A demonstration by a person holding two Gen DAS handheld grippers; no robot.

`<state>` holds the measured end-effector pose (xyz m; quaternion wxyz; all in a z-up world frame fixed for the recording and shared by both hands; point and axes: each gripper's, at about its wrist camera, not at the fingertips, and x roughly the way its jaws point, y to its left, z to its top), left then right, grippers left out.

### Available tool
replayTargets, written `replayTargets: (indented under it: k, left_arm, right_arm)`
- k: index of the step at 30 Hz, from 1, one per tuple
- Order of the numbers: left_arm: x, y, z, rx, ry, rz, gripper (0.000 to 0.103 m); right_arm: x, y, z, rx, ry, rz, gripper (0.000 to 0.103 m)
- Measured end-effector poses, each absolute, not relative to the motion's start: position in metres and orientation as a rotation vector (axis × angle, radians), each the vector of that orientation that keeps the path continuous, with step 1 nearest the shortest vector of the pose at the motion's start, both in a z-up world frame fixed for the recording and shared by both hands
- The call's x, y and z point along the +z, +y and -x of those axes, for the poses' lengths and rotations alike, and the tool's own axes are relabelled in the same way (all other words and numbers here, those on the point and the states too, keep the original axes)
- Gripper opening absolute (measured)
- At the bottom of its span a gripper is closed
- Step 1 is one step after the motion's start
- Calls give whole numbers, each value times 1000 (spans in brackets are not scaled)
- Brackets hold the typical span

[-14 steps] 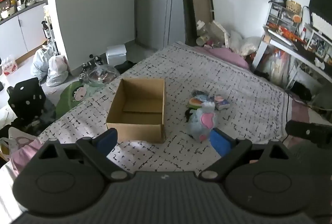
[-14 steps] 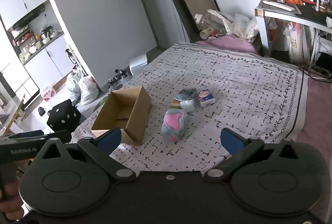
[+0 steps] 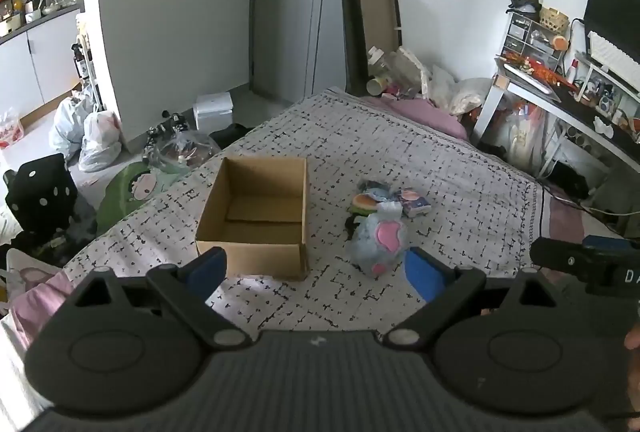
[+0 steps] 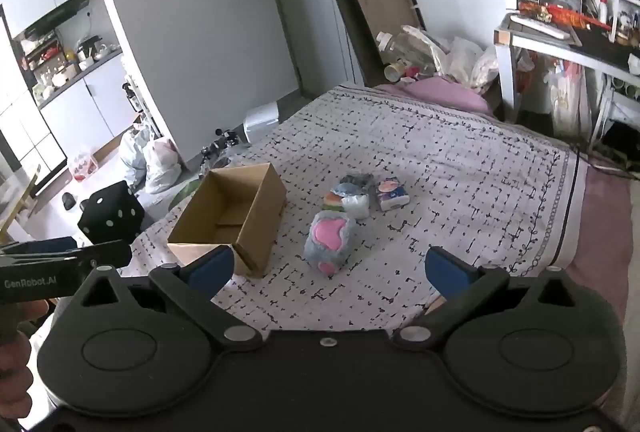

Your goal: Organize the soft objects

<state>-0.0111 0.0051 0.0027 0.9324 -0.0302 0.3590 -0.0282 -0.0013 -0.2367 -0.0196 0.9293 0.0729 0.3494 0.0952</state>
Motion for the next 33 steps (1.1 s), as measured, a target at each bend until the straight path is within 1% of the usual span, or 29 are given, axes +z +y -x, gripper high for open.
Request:
replayTargets:
  k: [20,33]
  left_arm:
    - [5,10,12,-73,718,83,95]
    - [5,16,15,-98,719,85,95]
  right_arm:
    - [-19,-229,9,124,708,-102,103]
    - [-19,-232,8,94,714,-121,103]
